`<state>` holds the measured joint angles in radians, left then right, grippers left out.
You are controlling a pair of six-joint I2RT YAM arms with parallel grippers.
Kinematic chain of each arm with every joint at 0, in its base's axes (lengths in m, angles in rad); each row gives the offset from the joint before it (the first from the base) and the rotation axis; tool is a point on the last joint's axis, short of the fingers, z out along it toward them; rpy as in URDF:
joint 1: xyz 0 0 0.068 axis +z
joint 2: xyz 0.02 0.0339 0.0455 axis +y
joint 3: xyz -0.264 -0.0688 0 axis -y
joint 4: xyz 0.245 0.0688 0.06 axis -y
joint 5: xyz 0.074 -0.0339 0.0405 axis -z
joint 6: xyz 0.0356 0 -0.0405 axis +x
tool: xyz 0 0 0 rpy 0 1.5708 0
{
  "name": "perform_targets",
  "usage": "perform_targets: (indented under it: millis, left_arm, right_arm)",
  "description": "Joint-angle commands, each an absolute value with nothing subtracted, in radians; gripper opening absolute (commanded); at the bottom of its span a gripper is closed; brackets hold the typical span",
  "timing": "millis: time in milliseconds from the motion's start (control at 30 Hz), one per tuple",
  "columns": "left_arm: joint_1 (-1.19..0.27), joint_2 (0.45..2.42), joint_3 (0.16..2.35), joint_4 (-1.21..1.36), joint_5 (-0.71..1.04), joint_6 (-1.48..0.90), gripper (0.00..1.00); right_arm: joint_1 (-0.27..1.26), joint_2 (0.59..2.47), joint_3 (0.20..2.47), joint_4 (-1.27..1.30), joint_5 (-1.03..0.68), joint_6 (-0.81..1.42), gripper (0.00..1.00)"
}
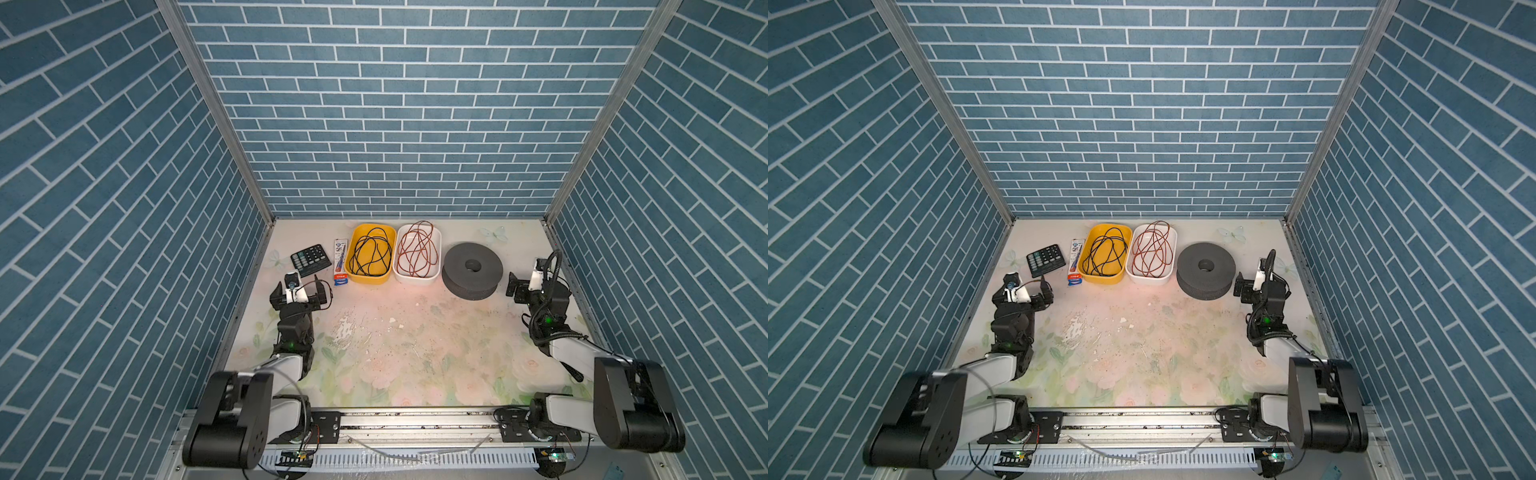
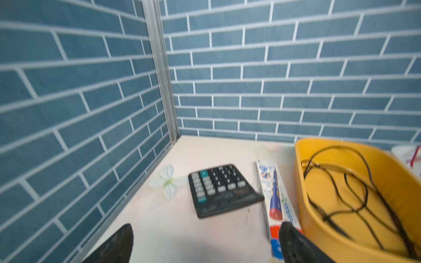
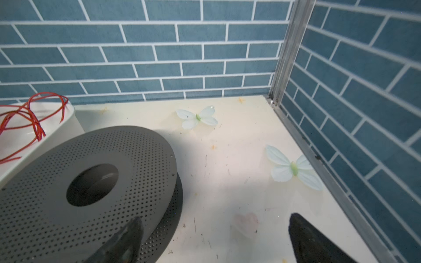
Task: Wrap the cables
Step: 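Reach the left gripper into the yellow tub while the right gripper nears the spool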
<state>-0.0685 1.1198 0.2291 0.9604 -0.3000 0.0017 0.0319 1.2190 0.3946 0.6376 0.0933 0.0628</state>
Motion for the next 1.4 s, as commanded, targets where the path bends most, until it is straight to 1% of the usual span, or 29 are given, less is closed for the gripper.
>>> perform_targets:
  millis: [0,67,133,200,267,367,467,567,700,833,867,933,1033,1067,1200,1300,1367]
  left_arm:
    - [-0.073,1.006,0.325,0.633,-0.378,-0.052,1.0]
    - [-0.075,0.954,0.385,0.481,-0.386,-0.109,1.0]
    - [-0.081,0.911,0.455,0.316,-0.379,-0.174,1.0]
    - [-0.083,0.884,0.538,0.129,-0.338,-0.236,1.0]
    - [-0.083,0.886,0.627,-0.039,-0.298,-0.274,1.0]
    - [-0.083,0.919,0.757,-0.243,-0.174,-0.292,1.0]
    - [-0.083,0.965,0.852,-0.4,-0.068,-0.277,1.0]
    - [-0.084,1.019,0.915,-0.461,0.032,-0.268,1.0]
    - [-0.126,1.12,0.998,-0.514,0.085,-0.25,0.97]
    - [-0.191,1.219,1.058,-0.503,0.086,-0.241,0.95]
    - [-0.209,1.247,1.071,-0.489,0.085,-0.241,0.94]
    - [-0.242,1.304,1.097,-0.462,0.076,-0.247,0.92]
    - [-0.292,1.42,1.168,-0.446,0.086,-0.241,0.81]
    - [-0.303,1.455,1.192,-0.442,0.092,-0.238,0.8]
    - [-0.327,1.603,1.276,-0.421,0.119,-0.235,0.81]
    - [-0.341,1.718,1.356,-0.426,0.113,-0.232,0.81]
    - [-0.348,1.796,1.428,-0.452,0.09,-0.227,0.8]
  right_arm:
    - [0.054,1.158,0.521,0.329,0.225,0.188,0.99]
    - [0.065,1.159,0.606,0.177,0.194,0.25,0.99]
    - [0.093,1.18,0.675,0.074,0.147,0.266,0.99]
    - [0.124,1.212,0.757,-0.034,0.142,0.337,0.99]
    - [0.146,1.253,0.833,-0.122,0.078,0.382,0.99]
    - [0.21,1.315,0.945,-0.243,0.028,0.396,0.99]
    - [0.299,1.358,1.019,-0.283,0.04,0.394,0.99]
    - [0.357,1.388,1.076,-0.304,0.018,0.406,0.99]
    - [0.397,1.394,1.096,-0.3,-0.081,0.446,0.99]
    - [0.445,1.388,1.107,-0.312,-0.081,0.447,0.99]
    - [0.453,1.387,1.11,-0.318,-0.113,0.445,0.99]
    - [0.47,1.381,1.11,-0.324,-0.117,0.452,0.99]
    - [0.509,1.362,1.085,-0.312,-0.116,0.462,0.99]
    - [0.519,1.357,1.078,-0.312,-0.111,0.463,0.99]
    - [0.54,1.336,1.052,-0.327,-0.106,0.463,0.99]
    - [0.546,1.312,1.027,-0.328,-0.1,0.466,0.99]
    - [0.55,1.294,1.008,-0.316,-0.095,0.469,0.99]
